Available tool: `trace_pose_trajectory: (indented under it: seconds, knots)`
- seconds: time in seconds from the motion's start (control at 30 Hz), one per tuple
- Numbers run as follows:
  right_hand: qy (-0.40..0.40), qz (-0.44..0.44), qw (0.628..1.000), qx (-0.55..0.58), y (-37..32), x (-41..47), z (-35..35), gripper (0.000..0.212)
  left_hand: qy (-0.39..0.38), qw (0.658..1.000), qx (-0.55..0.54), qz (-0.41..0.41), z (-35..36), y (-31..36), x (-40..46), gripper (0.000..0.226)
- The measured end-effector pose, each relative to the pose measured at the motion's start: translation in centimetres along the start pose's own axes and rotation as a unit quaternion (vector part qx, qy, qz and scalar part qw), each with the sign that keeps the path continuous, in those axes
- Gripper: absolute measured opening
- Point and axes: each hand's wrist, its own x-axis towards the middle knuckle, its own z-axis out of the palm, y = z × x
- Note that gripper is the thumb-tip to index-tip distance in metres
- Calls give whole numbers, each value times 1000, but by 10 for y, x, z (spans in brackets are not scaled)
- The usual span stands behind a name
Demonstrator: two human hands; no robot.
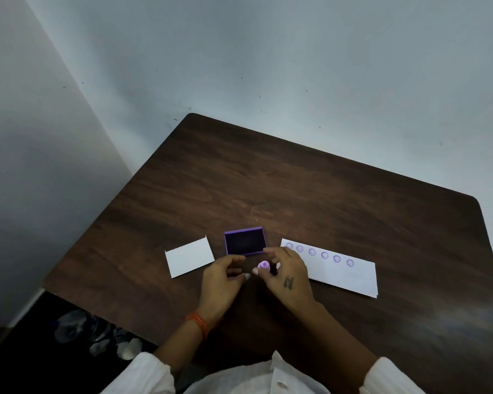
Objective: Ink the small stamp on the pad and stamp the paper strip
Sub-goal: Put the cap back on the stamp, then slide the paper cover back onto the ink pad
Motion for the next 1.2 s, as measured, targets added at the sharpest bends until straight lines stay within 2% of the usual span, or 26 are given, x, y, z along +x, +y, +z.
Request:
trace_pose_trajectory:
  seconds: [0.13,0.33,0.5,0.6,0.73,0.93,1.2]
  knots:
    - [34,-14,999,20,-15,7,-1,43,83,996,-15,26,-15,3,-4,36]
    - [-13,-62,998,12,-46,21,18,43,204,975,20,80,-45,-4,-4,42]
    - [-100,-64,993,-11,-67,26,44,54,257,964,60,13,-62,-17,-4,47]
    - [-132,-64,989,-30,-77,29,57,56,254,963,61,-57,-67,-25,-1,50]
    - [-161,-56,982,-79,-85,33,67,47,219,966,37,-133,-71,-31,3,54]
    - [-179,-36,975,-126,-90,37,75,34,186,969,47,-155,-71,-31,10,50]
    - [-152,5,985,-79,-93,37,77,38,181,967,17,-177,-76,-30,14,44]
